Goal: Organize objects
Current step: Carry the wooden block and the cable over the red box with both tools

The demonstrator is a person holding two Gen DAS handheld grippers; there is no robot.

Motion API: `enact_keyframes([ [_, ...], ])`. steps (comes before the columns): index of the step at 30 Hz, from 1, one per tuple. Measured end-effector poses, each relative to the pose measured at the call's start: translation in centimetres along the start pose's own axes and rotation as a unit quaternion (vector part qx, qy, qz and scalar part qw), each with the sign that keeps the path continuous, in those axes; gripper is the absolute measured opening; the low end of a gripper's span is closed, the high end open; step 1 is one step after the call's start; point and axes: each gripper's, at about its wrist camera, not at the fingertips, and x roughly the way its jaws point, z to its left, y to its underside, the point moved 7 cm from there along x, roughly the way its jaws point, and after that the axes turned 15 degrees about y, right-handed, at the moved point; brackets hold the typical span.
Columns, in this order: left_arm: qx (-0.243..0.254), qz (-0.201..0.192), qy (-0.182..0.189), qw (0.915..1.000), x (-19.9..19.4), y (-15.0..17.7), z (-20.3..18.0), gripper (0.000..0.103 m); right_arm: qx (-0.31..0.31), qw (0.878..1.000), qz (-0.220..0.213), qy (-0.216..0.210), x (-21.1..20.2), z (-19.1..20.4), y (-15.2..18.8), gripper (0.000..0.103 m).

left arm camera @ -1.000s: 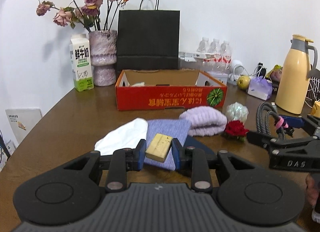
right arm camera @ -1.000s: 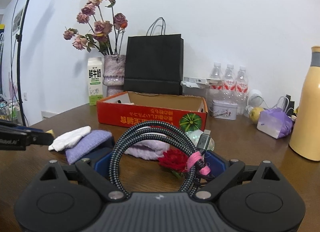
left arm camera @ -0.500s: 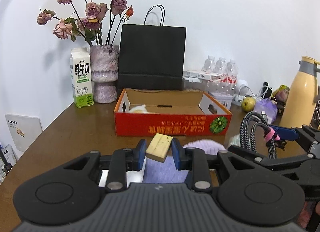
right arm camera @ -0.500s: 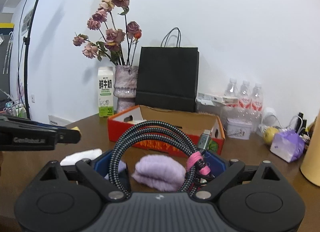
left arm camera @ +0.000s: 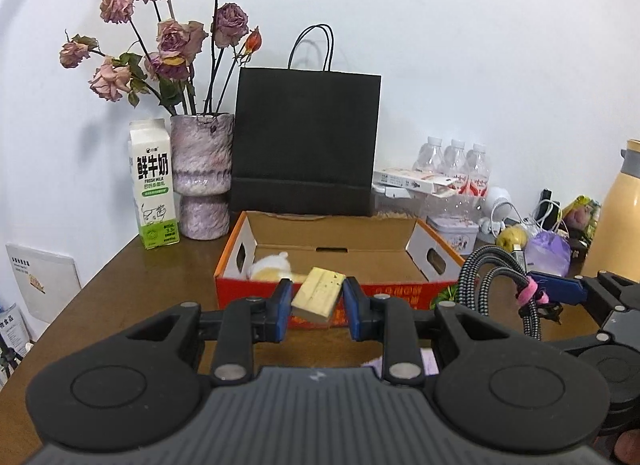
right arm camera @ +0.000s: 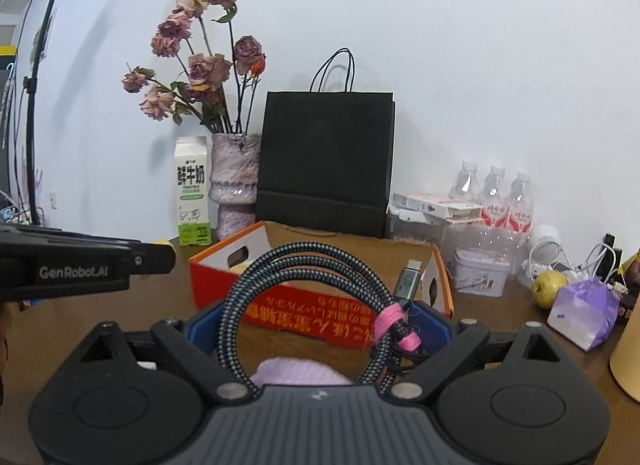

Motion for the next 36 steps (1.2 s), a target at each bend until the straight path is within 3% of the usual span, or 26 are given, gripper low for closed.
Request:
enact_keyframes([
  [36,-0.012,-0.018,-0.021,0.9995,10.1,-5.1,3.7,0.028,0.008,1.0,0.005,0.022,11.1,-0.8,-3.6,0.095],
])
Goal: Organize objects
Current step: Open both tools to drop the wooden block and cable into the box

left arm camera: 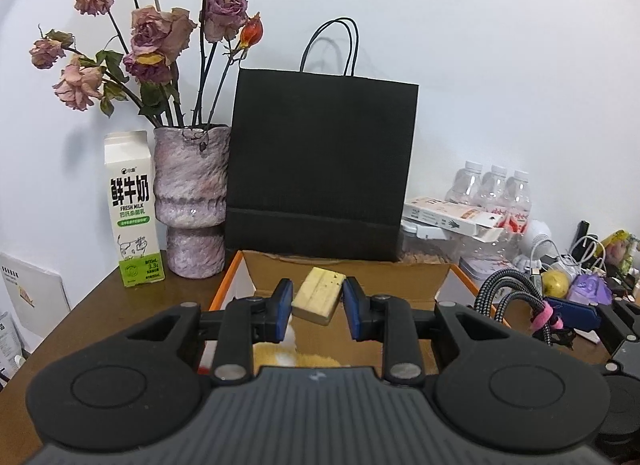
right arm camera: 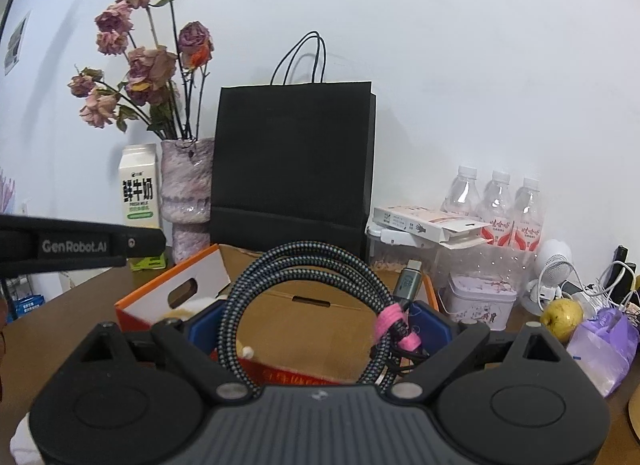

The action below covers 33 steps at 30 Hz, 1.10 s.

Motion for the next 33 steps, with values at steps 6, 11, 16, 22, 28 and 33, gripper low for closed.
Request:
enact_keyframes([
  [6,-0.01,0.017,-0.007,0.9998,3.3,-0.2,1.3,0.028,0.001,1.0,0.014,-0.001,3.3,0.5,-0.6,0.095],
  [11,-0.013,0.029,-0.013,0.9994,5.5,-0.3,2.5,0.028,-0.004,1.0,0.028,0.001,6.1,0.8,-0.7,0.095],
  [16,-0.015,0.04,-0.016,0.999,7.6,-0.4,3.2,0.028,-0.005,0.999,0.046,0.006,8.5,0.7,-0.4,0.095],
  [22,-0.016,0.056,-0.017,0.9981,9.7,0.0,3.8,0.028,-0.011,0.998,0.064,0.014,10.7,0.8,0.1,0.095],
  [28,-0.022,0.068,-0.016,0.9973,10.7,0.8,4.4,0.033,0.009,0.996,0.086,0.001,12.0,0.4,1.0,0.095],
  [33,-0.023,0.038,-0.024,0.9987,10.0,0.3,4.5,0.103,0.017,0.996,0.086,0.008,12.1,0.0,1.0,0.103],
])
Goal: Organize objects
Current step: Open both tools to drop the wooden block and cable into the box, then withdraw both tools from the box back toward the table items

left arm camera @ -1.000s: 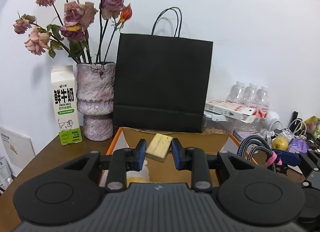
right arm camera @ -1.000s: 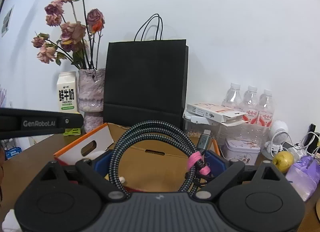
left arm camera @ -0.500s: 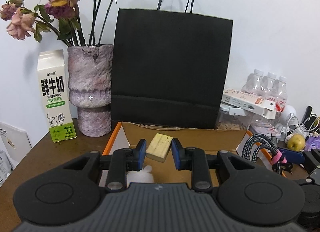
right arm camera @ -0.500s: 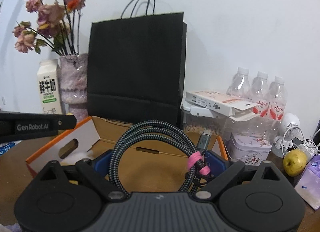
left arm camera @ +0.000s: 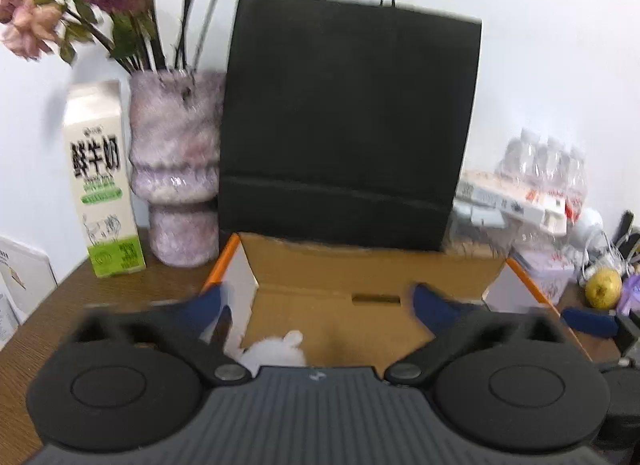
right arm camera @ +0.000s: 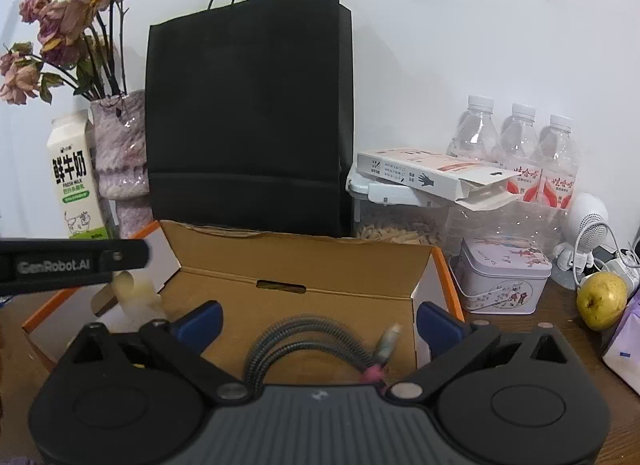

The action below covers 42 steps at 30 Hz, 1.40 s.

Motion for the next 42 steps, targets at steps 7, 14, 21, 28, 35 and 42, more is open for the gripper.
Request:
enact_keyframes([
  [7,0.008,-0.006,-0.008,0.9999,-0.4,-0.3,-0.2,0.103,-0.005,1.0,0.001,0.003,-0.1,0.1,0.1,0.103],
  [14,0.004,-0.009,-0.005,0.9999,-1.5,-0.7,-0.3,0.103,-0.009,1.0,-0.008,0.001,-1.2,0.2,-0.3,0.103],
  [21,0.01,-0.022,0.004,0.9997,-3.5,-1.1,-1.1,0.103,-0.008,1.0,-0.019,0.001,-3.0,0.3,-0.8,0.103],
  [28,0.01,-0.038,0.016,0.9991,-6.8,-1.0,-1.7,0.103,-0.005,0.999,-0.031,0.004,-5.6,-0.3,-0.6,0.103],
  [35,0.019,-0.049,0.026,0.9983,-10.6,-0.3,-2.3,0.103,-0.004,0.999,-0.049,0.006,-9.0,-1.3,0.2,0.103],
  [42,0.026,-0.053,0.03,0.9978,-14.0,1.2,-2.7,0.103,-0.007,0.998,-0.068,-0.002,-12.9,-2.0,1.5,0.103],
])
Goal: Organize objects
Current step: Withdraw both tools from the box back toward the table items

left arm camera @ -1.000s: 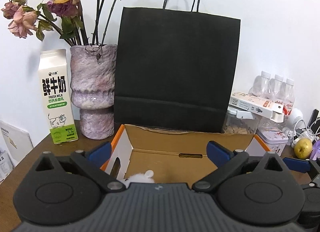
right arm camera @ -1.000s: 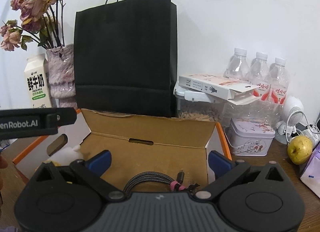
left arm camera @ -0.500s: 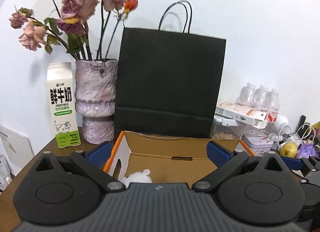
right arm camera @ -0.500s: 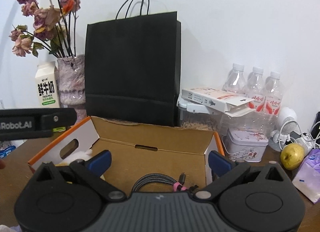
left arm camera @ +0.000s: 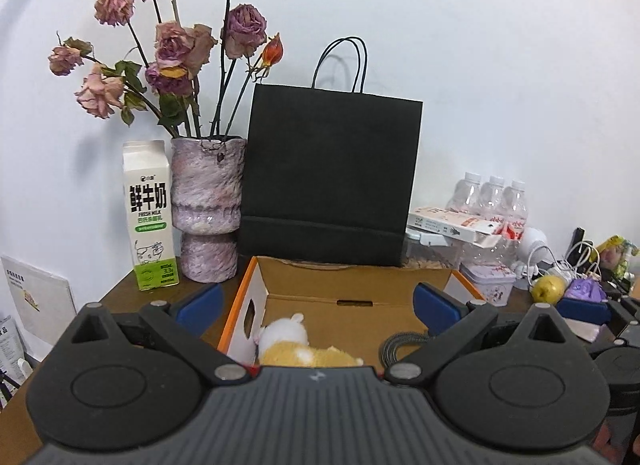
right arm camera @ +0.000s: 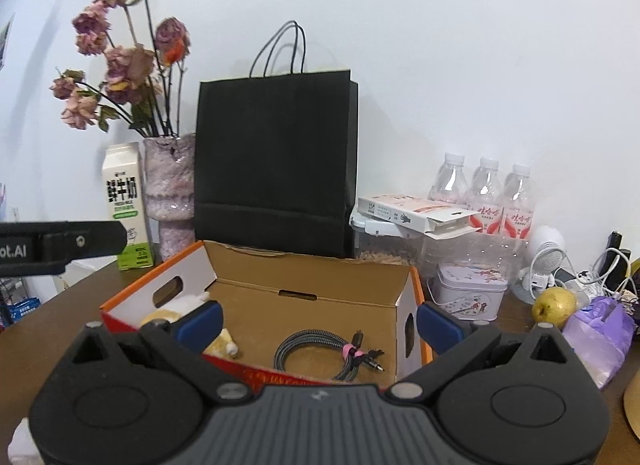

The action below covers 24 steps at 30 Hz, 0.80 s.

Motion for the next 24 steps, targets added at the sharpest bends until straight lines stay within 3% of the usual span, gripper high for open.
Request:
enact_keyframes([
  [13,0.013,0.006,-0.005,0.9999,-6.3,3.9,0.2,0.103,0.002,1.0,-0.023,-0.006,-7.9,-1.4,4.3,0.103],
  [24,0.006,0.055,-0.006,0.9985,-8.8,9.3,1.4,0.103,-0.012,1.0,0.023,-0.007,-11.4,-1.9,10.0,0.103],
])
